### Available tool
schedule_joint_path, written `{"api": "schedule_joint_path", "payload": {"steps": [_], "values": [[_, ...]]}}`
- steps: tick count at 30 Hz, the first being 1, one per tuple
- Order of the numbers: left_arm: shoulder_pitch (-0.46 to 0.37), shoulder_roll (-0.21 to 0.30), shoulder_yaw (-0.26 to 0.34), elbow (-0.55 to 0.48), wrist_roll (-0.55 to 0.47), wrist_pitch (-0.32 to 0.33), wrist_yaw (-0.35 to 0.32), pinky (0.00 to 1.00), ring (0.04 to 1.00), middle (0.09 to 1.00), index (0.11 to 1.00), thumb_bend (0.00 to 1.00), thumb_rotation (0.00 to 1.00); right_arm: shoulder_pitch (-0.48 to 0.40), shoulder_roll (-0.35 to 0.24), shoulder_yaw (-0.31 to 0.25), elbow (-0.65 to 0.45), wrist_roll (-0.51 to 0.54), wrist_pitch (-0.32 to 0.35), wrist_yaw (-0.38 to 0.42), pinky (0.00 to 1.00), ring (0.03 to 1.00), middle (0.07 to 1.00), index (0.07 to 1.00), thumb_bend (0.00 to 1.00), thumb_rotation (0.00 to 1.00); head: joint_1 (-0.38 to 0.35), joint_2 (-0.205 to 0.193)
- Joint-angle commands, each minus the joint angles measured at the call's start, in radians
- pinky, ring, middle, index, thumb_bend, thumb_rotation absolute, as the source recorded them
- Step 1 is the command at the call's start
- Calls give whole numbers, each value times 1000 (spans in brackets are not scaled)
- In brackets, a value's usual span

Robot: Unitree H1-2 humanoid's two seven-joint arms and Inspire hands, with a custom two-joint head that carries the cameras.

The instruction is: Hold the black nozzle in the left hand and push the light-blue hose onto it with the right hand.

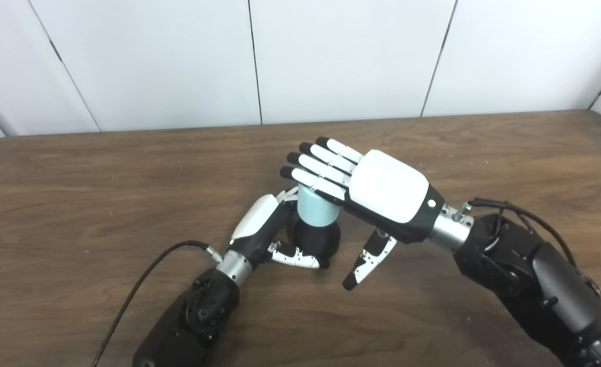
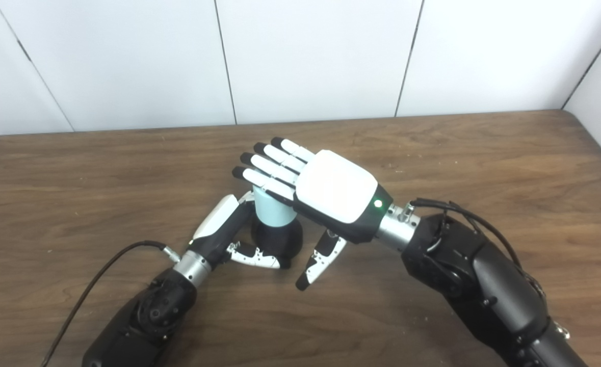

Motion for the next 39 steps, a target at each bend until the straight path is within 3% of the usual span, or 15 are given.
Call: {"api": "schedule_joint_path", "payload": {"steps": [1, 15, 39], "values": [[124, 10, -52, 73, 29, 45, -74, 1000, 961, 813, 483, 503, 85, 15, -25, 42, 39, 7, -31, 99, 1000, 1000, 1000, 1000, 1000, 516, -1, 1], [125, 9, -52, 72, 27, 48, -75, 1000, 960, 813, 483, 503, 85, -3, -44, 68, 39, 87, -6, 192, 1000, 1000, 1000, 1000, 1000, 488, -3, 2], [131, 9, -50, 69, 26, 44, -70, 1000, 960, 813, 483, 503, 85, 26, -35, 83, 28, 66, 3, 193, 1000, 1000, 1000, 1000, 1000, 484, -5, 7]]}}
